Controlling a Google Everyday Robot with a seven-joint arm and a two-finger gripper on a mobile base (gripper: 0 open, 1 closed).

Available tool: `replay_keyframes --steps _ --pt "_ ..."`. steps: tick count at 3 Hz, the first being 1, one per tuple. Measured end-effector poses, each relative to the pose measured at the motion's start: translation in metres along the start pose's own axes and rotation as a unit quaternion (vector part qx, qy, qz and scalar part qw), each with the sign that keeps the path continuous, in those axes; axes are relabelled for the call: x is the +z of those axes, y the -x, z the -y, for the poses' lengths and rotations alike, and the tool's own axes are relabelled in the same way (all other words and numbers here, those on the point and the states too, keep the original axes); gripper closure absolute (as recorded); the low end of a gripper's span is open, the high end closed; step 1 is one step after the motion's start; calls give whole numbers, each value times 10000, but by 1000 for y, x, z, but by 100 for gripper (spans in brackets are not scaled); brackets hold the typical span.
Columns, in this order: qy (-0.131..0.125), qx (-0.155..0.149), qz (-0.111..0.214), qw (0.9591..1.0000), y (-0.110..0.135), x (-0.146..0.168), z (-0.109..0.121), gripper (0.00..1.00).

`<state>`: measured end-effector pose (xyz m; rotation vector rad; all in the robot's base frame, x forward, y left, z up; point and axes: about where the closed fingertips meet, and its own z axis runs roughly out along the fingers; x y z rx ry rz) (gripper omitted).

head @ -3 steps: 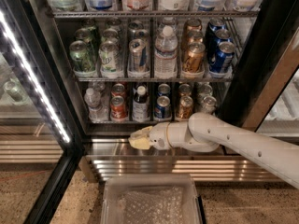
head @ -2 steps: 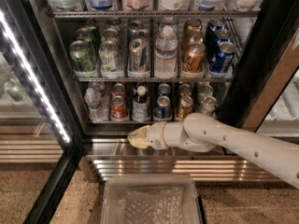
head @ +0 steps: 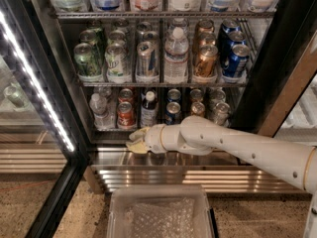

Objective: Pick coke can from bottom shelf of fridge

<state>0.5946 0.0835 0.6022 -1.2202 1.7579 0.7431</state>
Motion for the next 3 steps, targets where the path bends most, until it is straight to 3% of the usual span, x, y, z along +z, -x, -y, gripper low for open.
replay_keyframes --steps 1,2,3 --pt "-194 -237 80 9995 7 9 11 66" --pt "-195 -238 80 9995 7 9 10 63" --pt "-438 -460 -103 9979 5 7 4 57"
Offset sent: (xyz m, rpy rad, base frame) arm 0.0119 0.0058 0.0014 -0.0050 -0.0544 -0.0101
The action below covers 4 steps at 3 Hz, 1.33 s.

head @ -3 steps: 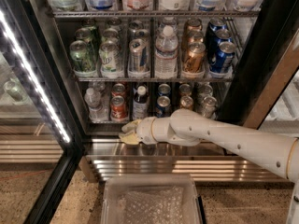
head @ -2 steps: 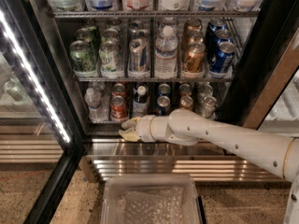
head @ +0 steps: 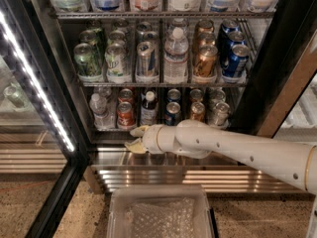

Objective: Pick coke can from bottom shelf of fridge

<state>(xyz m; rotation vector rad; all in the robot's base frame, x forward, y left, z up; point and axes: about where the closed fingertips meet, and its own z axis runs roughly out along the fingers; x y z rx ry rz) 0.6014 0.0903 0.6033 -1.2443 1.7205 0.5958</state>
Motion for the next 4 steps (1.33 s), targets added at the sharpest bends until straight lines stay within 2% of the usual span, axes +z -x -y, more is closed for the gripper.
replay_keyframes --steps 1,2,3,4 --pt "-446 -403 14 9982 9 7 7 41" --pt "-843 -712 138 9938 20 21 21 42" --pt "-1121 -897 265 9893 27 32 34 41" --pt "-1414 -942 282 9851 25 30 47 46"
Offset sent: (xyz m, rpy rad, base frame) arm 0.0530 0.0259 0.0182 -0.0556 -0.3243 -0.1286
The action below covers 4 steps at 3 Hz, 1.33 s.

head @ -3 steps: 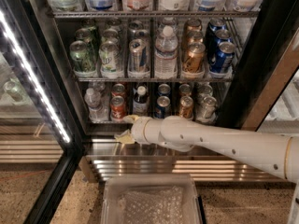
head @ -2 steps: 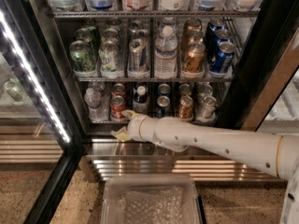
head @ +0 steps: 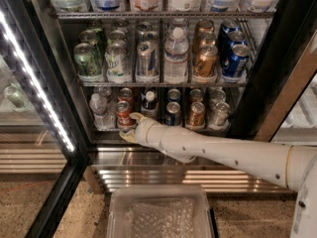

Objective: Pick coke can from bottom shelf of fridge

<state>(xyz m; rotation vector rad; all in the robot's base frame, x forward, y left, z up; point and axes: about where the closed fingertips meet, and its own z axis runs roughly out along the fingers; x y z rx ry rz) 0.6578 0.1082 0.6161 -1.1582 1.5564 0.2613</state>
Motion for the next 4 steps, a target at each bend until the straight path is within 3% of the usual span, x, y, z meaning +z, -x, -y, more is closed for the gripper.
replay_keyframes --steps 2,4 --pt "-660 -48 -258 9975 -2 -35 25 46" --pt "-751 -23 -232 9969 1 -34 29 48"
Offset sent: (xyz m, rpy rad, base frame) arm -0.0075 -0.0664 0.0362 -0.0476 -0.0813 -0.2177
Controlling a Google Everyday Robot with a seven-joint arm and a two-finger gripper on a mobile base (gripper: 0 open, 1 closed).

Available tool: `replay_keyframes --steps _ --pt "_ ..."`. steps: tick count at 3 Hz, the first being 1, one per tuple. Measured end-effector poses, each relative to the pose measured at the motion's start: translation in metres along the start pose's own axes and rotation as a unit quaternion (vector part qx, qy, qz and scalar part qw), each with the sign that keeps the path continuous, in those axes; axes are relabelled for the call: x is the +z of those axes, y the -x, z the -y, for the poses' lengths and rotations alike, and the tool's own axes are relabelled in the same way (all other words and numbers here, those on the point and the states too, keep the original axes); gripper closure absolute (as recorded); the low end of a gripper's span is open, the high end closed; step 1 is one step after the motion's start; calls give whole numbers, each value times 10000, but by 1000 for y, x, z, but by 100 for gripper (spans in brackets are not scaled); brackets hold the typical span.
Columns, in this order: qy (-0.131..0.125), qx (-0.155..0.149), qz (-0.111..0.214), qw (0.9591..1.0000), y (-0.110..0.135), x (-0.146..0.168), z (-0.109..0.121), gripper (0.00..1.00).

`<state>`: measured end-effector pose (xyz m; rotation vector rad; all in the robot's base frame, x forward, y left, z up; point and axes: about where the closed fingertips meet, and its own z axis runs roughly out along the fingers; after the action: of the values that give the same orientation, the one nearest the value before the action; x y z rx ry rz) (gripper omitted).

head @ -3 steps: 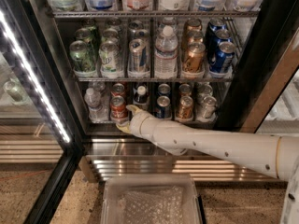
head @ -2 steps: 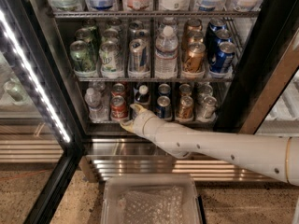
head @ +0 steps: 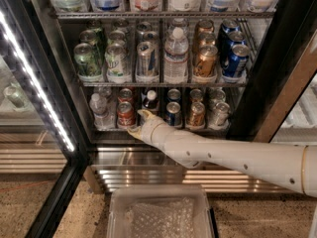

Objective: Pick coke can from bottom shelf of fridge

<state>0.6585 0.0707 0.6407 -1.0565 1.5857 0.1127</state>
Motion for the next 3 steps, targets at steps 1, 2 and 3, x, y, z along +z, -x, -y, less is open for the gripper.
replay_keyframes --steps 1,2,3 --pt "168 106 37 9998 1 25 -10 66" --pt "275 205 -37 9994 -3 44 -16 55" --pt "320 220 -156 9991 -9 59 -14 44"
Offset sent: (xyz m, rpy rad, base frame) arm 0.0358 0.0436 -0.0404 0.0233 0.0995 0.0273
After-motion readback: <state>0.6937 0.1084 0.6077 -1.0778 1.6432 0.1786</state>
